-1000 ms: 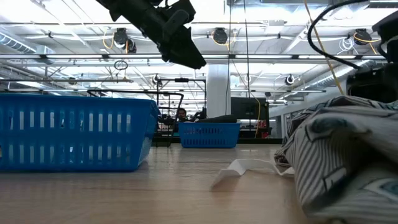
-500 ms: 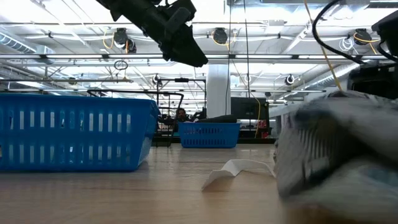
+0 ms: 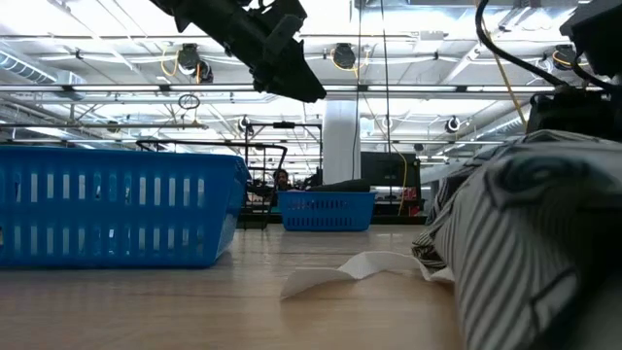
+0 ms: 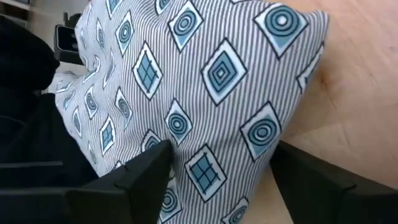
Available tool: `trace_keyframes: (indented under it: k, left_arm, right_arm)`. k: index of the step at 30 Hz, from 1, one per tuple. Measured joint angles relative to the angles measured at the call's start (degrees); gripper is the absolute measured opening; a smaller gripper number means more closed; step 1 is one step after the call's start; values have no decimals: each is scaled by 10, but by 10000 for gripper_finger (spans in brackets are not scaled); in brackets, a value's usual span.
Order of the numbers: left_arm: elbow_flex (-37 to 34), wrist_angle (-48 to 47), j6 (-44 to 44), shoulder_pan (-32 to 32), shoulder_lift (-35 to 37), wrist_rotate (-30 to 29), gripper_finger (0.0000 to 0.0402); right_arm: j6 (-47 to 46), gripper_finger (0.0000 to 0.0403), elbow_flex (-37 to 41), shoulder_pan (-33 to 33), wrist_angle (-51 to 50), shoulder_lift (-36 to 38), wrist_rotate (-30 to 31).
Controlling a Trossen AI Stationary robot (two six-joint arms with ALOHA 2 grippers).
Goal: Pick & Place Medicine items
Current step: Put the gray patient gown into the black wire basket
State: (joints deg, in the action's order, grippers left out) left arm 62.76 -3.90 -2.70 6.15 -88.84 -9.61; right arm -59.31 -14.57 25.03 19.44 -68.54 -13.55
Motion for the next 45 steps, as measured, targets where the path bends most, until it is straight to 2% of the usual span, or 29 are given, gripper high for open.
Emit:
trace_keyframes:
  k: [5,12,13,17,21,26,31,36,40,45]
  left_arm:
    - [0,0,0,0,0,0,191]
    - [0,1,3,0,0,0,191]
    - [0,1,5,0,0,2,191]
    - [0,10,24,0,0,13,191]
    - [0,25,64,-1,0,67,191]
    - [0,41,130,-8,0,159,191]
    - [0,49,123,-30,0,171,197]
    - [0,97,134,-59,-23,194,246]
    - [1,150,134,-76,-61,231,292]
    - [2,178,143,-77,-100,238,323]
  right_arm:
    - [21,208,-1,6,33,-36,1]
    - [127,52,0,5,114,-67,18]
    - [142,43,0,4,121,-67,27]
    - [172,43,-1,1,128,-55,79]
    - [242,43,-29,1,82,-28,125]
    - [318,43,-109,1,-101,4,168]
    - [361,43,-210,1,-310,12,227]
    - [410,43,-268,1,-403,13,284]
    - [451,43,-291,0,-411,13,319]
    - [487,43,-306,1,-407,13,348]
